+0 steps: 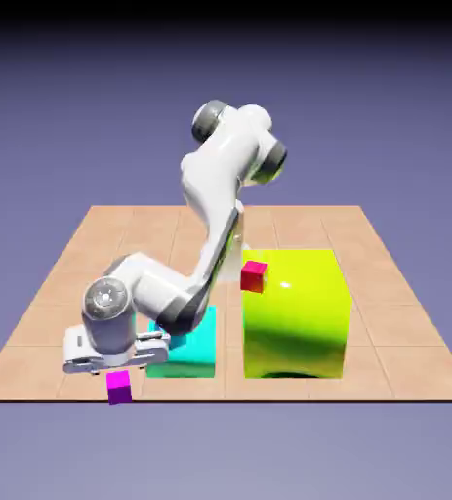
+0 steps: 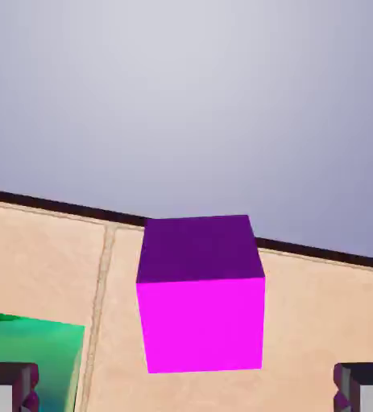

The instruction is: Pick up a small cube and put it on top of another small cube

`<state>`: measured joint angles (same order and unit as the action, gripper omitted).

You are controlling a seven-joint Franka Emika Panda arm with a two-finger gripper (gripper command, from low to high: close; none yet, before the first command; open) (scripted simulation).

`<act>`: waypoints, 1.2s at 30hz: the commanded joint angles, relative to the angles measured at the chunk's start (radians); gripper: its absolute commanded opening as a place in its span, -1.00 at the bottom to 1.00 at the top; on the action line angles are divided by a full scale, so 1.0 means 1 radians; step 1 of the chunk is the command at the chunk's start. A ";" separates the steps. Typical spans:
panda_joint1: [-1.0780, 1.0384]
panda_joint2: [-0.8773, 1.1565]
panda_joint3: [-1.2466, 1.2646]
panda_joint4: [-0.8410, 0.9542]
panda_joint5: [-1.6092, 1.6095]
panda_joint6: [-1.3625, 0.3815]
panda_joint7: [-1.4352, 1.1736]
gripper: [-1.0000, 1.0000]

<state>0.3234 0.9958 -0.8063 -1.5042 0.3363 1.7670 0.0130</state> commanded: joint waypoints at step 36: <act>-0.292 -0.413 0.170 -0.601 -0.080 0.190 0.429 1.00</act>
<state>0.0310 0.5830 -0.6367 -2.1050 0.2566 1.9575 0.4419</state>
